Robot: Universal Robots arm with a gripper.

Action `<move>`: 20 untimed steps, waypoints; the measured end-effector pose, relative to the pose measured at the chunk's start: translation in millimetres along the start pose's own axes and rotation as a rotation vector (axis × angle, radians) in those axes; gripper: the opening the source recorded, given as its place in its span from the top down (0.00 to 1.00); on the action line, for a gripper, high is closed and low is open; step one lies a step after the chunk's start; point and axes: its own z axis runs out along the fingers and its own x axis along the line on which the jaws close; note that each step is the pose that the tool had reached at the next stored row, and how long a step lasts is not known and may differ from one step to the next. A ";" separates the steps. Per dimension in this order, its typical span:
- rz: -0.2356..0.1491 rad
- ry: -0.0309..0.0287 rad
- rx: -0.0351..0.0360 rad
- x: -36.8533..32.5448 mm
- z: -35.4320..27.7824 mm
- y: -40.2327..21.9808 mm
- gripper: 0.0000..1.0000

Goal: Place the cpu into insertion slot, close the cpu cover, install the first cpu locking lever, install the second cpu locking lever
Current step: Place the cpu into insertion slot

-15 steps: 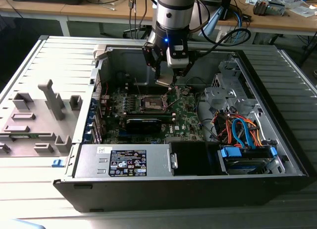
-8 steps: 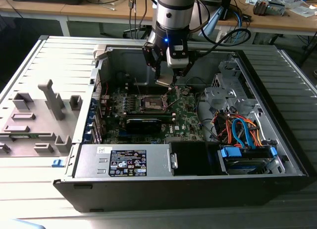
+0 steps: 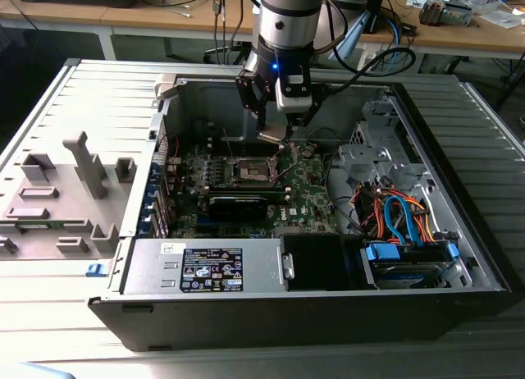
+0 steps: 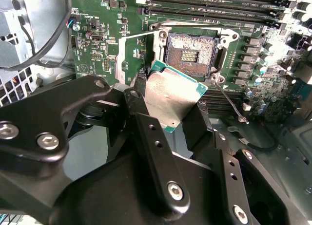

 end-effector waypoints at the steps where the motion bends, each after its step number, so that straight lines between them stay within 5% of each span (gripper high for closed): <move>1: 0.001 0.0000 0.0000 0.0 0.0 0.0 0.46; 20: 0.015 -0.0011 -0.0002 0.0 0.1 0.0 0.46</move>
